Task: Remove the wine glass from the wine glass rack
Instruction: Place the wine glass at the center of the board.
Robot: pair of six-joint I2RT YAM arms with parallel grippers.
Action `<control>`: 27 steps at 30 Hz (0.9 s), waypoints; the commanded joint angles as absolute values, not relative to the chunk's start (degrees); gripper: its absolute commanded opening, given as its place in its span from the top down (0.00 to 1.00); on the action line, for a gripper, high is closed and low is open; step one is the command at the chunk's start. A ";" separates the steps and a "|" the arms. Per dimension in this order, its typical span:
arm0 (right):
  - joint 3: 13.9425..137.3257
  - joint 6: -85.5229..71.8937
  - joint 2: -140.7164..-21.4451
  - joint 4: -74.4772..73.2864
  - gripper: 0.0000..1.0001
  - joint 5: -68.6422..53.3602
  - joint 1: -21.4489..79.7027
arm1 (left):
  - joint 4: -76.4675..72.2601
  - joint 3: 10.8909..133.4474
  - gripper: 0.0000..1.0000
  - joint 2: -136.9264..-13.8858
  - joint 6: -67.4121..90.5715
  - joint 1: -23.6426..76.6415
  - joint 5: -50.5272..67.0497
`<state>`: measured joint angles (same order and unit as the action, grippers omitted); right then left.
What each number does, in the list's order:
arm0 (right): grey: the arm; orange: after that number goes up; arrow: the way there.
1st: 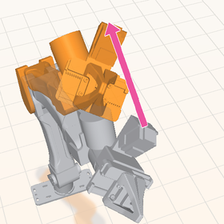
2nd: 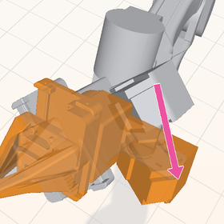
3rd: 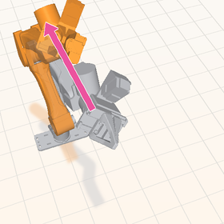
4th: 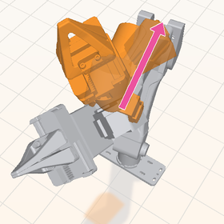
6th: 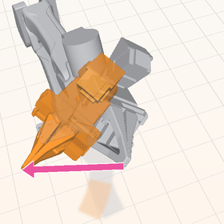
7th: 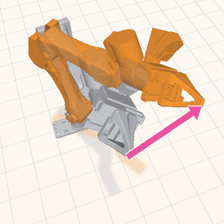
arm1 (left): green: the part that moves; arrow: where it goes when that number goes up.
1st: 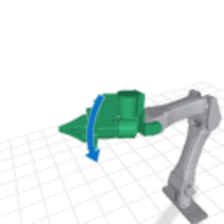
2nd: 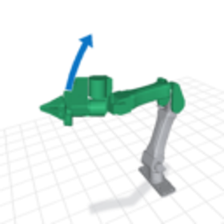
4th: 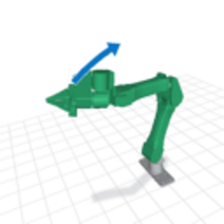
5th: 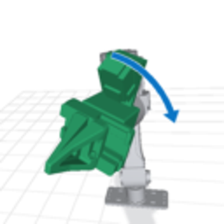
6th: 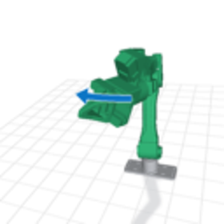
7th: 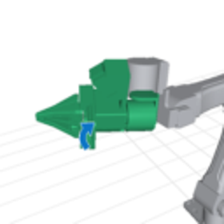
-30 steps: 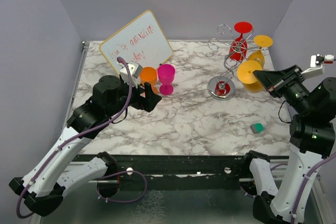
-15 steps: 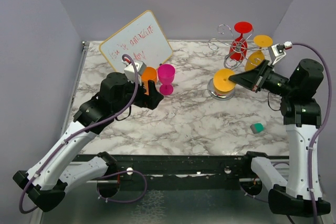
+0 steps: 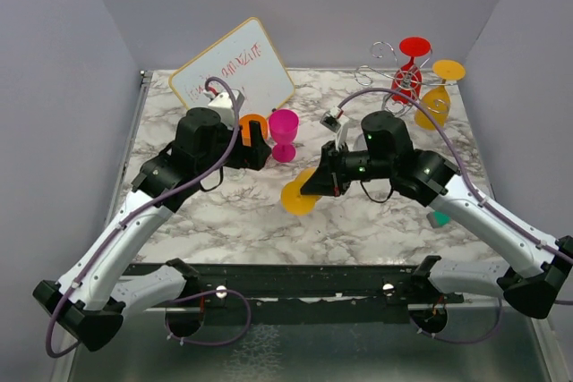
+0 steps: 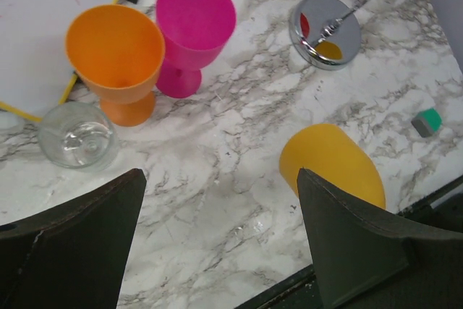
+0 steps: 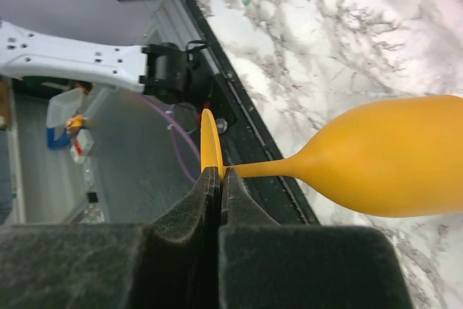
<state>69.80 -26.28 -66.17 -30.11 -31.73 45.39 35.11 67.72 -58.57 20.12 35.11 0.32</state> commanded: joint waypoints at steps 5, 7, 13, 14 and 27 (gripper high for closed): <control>67.99 -17.50 -66.36 -23.76 0.99 -25.43 51.39 | 40.43 68.90 0.12 -55.85 16.97 25.52 4.75; 67.75 -15.09 -66.39 -23.82 0.99 -23.23 54.51 | 40.43 68.73 0.13 -56.29 16.79 25.15 6.12; 64.31 -8.56 -64.39 -22.58 0.99 -15.26 58.45 | 38.61 67.28 0.12 -54.13 16.26 24.96 15.49; 63.43 -7.46 -63.74 -21.98 0.99 -14.83 58.51 | 38.35 66.71 0.12 -53.18 16.07 24.96 16.65; 50.89 5.12 -55.71 -9.95 0.99 -18.47 58.50 | 36.92 64.01 0.15 -51.40 14.63 24.96 30.38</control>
